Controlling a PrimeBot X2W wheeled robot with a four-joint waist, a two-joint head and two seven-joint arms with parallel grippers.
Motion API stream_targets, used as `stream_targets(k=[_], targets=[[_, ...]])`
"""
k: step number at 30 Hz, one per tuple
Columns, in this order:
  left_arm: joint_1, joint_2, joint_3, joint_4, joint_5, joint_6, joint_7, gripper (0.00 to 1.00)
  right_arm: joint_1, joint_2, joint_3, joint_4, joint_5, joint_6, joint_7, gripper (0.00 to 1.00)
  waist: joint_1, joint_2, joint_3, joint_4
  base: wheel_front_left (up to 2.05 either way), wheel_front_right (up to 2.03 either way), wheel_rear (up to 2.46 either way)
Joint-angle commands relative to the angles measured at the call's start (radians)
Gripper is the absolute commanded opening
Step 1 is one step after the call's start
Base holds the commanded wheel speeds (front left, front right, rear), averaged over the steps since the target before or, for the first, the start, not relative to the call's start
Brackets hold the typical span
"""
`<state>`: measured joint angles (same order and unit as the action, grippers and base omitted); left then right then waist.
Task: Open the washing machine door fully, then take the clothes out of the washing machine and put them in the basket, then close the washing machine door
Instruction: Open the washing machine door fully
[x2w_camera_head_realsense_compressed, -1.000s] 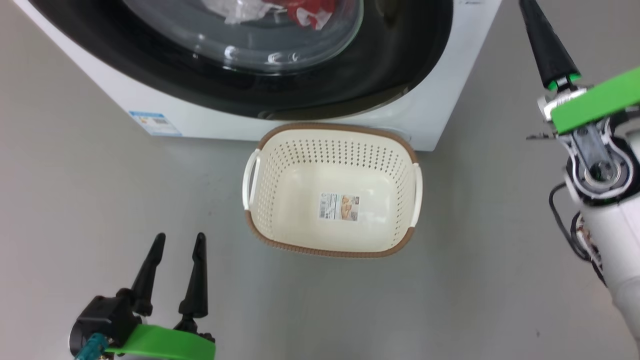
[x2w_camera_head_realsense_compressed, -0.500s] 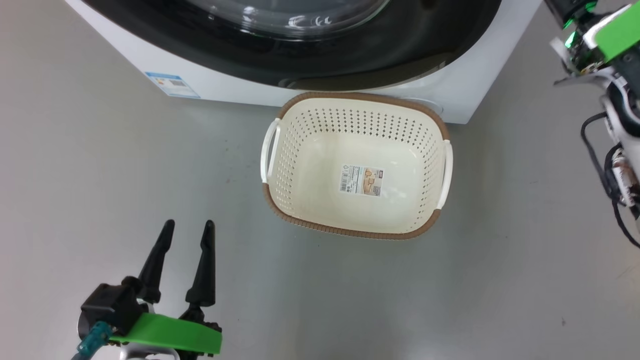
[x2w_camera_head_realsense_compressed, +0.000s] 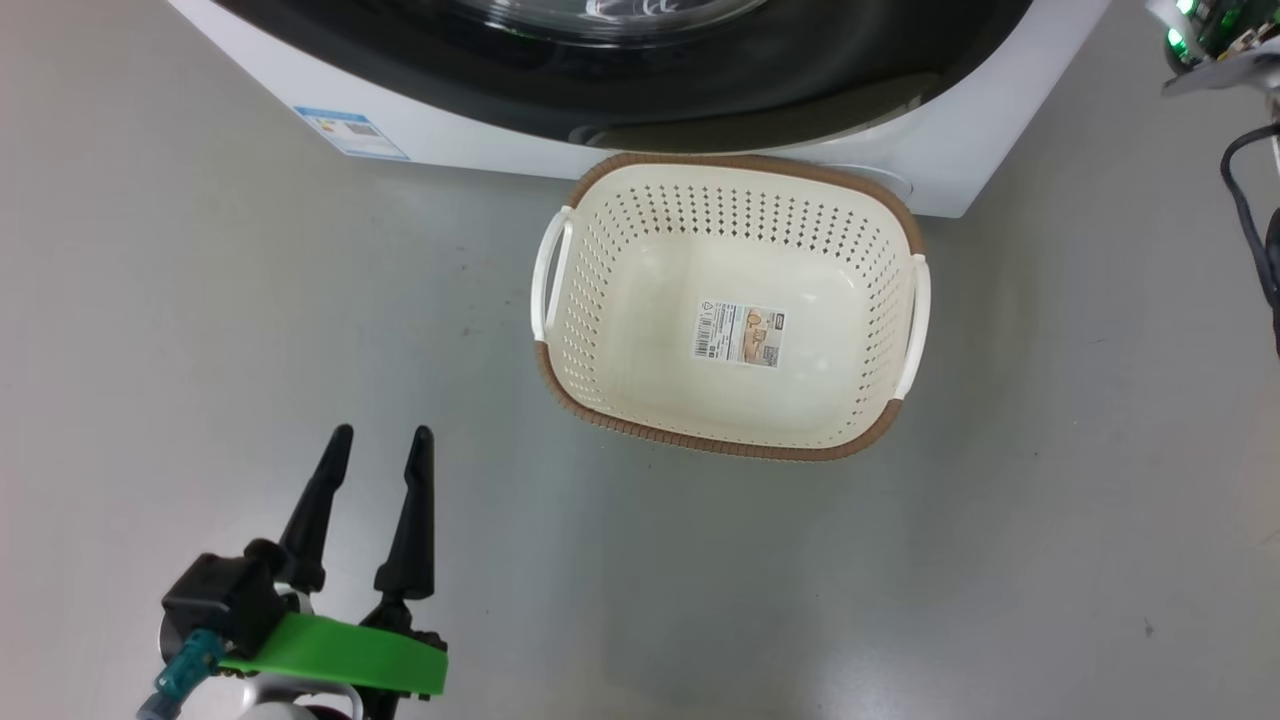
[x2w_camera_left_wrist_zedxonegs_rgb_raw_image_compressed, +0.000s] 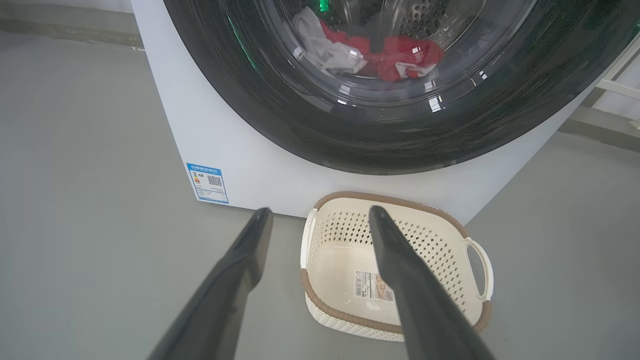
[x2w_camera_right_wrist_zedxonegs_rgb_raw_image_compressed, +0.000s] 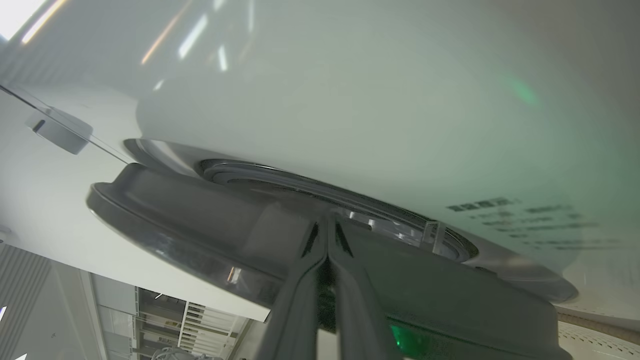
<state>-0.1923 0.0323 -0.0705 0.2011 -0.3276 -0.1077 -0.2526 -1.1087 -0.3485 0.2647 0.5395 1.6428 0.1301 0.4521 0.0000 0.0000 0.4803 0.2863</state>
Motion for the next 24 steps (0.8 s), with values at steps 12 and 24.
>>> stream_targets(k=[12, 24], targets=[[-0.021, 0.018, 0.024, -0.018, -0.012, -0.005, -0.009, 1.0, 0.015, 0.042, 0.048, 0.002, 0.006, 0.001, 0.113, 0.0, 0.0, 0.0, -0.017, -0.006, 0.0, 0.0, 0.0], [0.011, 0.018, 0.019, -0.018, 0.001, 0.003, -0.009, 1.0, 0.113, 0.067, 0.075, -0.025, 0.003, 0.001, 0.168, 0.0, 0.0, 0.0, -0.099, -0.02, 0.0, 0.0, 0.0]])
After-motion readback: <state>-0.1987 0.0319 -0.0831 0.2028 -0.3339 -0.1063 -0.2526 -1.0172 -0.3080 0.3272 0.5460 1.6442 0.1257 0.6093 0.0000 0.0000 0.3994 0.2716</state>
